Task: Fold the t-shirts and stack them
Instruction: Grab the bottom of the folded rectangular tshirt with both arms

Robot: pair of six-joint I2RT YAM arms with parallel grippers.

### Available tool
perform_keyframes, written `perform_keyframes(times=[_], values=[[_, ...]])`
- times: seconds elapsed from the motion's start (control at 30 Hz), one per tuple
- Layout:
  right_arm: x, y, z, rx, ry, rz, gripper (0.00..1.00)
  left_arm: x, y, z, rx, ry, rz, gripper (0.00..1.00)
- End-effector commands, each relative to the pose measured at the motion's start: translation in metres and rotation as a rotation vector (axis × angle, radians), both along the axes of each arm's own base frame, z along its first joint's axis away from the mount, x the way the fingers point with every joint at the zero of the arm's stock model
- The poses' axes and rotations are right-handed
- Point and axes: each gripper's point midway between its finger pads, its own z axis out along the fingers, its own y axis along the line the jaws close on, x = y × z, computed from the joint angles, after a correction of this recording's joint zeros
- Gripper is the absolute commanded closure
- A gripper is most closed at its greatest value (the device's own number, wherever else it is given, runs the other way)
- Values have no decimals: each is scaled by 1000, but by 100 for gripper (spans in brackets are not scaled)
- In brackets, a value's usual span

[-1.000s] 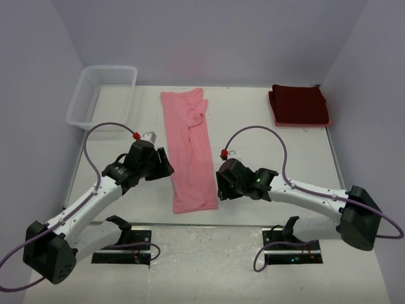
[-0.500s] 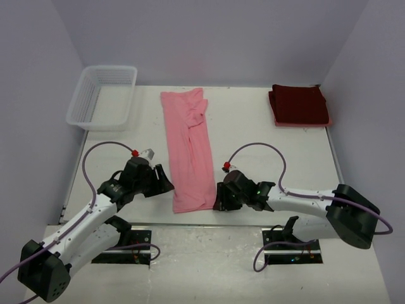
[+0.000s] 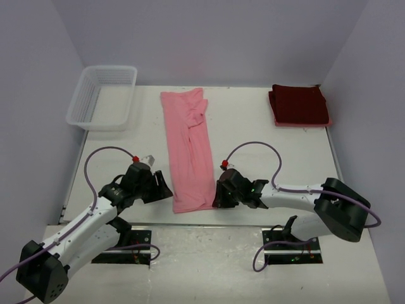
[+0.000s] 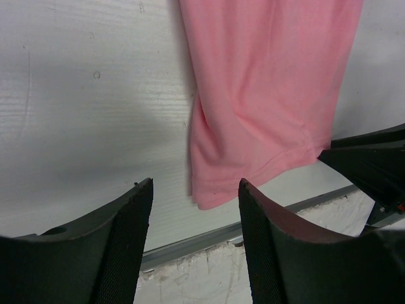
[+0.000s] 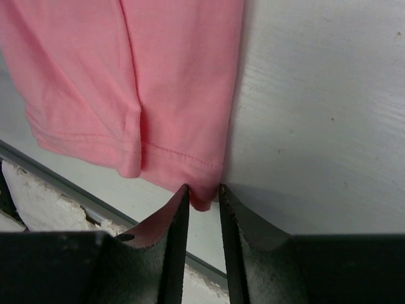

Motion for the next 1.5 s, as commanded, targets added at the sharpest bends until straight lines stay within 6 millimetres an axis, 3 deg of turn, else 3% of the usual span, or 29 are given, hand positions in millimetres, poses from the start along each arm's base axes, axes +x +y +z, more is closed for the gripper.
perform_keyframes(times=[0.0, 0.1, 0.23, 0.47, 0.6, 0.87, 1.23, 1.47], values=[[13, -3, -5, -48, -22, -43, 72, -4, 0, 0, 3, 11, 9, 43], [10, 0, -8, -45, -4, -29, 80, -7, -2, -1, 14, 23, 0, 43], [10, 0, -9, -38, -4, -32, 100, -17, -8, -4, 32, 53, -16, 42], [9, 0, -12, -37, -3, -23, 100, -28, -14, -12, 146, 74, 27, 42], [8, -1, -15, -34, -1, -19, 100, -34, -23, -12, 237, 56, 20, 50], [6, -3, -18, -35, -4, -10, 100, -22, -48, 8, 445, -33, 48, 54], [4, -6, -19, -28, -9, -13, 100, -18, -35, -3, 570, -31, 76, 53], [3, -7, -18, -22, -11, -15, 100, -26, -48, -24, 521, 19, 15, 56]])
